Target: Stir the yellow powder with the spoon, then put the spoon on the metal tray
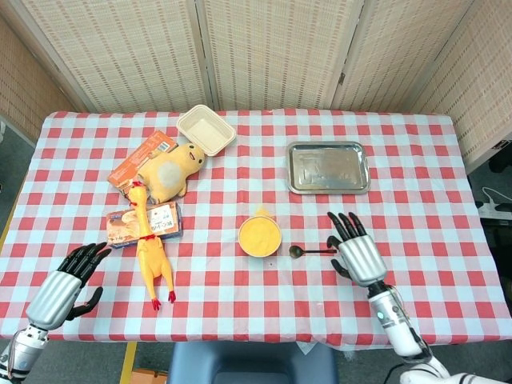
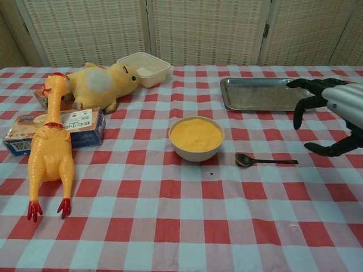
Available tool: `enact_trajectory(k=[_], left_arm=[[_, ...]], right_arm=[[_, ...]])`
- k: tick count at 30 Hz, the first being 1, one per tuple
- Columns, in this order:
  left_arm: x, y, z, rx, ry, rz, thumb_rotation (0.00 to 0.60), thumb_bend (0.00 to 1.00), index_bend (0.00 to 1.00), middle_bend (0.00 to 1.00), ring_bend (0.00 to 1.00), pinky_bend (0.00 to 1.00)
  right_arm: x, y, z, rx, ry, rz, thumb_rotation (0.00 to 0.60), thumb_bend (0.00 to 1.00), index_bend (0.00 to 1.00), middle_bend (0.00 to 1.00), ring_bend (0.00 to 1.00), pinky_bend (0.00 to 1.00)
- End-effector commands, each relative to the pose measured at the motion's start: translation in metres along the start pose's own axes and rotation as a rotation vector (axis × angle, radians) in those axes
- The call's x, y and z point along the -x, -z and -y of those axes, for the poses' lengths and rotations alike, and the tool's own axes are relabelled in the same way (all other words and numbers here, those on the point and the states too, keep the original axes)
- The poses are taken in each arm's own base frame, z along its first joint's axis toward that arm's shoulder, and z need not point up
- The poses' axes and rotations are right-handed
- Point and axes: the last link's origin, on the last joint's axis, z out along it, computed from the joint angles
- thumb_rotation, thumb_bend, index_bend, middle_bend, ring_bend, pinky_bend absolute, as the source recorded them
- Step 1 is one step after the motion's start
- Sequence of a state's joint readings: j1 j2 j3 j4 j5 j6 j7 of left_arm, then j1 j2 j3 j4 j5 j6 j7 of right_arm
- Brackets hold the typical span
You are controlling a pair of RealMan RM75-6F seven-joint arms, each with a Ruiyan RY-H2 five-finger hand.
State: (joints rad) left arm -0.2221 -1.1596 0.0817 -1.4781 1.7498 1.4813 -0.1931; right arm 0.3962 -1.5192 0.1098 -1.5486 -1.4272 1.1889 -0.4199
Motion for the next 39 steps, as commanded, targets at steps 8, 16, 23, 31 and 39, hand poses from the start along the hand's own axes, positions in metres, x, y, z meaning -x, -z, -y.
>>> enact_trajectory(k=[8,16,23,31,39], left_arm=[[-0.003,0.002,0.002,0.015,0.02,0.027,0.6,0.5,0.0,0.0,0.0,0.1],[-0.003,0.003,0.003,0.018,0.028,0.034,0.6,0.5,0.0,0.0,0.0,0.1],[-0.002,0.003,0.002,0.024,0.027,0.042,0.6,0.5,0.0,0.0,0.0,0.1],[-0.002,0.002,0.002,0.026,0.028,0.045,0.6,0.5,0.0,0.0,0.0,0.1],[-0.003,0.002,0.001,0.038,0.031,0.036,0.6,0.5,0.0,0.0,0.0,0.1]], right_arm=[[0.037,-0.039,0.034,0.006,0.038,0.07,0.6,0.3,0.48,0.0,0.0,0.0],[0.047,-0.046,0.037,0.033,0.058,0.092,0.6,0.3,0.48,0.0,0.0,0.0],[0.052,-0.052,0.035,0.059,0.065,0.113,0.6,0.3,0.48,0.0,0.0,0.0],[0.056,-0.058,0.037,0.071,0.064,0.126,0.6,0.3,0.49,0.0,0.0,0.0],[0.06,-0.06,0.04,0.074,0.063,0.136,0.6,0.3,0.51,0.0,0.0,0.0]])
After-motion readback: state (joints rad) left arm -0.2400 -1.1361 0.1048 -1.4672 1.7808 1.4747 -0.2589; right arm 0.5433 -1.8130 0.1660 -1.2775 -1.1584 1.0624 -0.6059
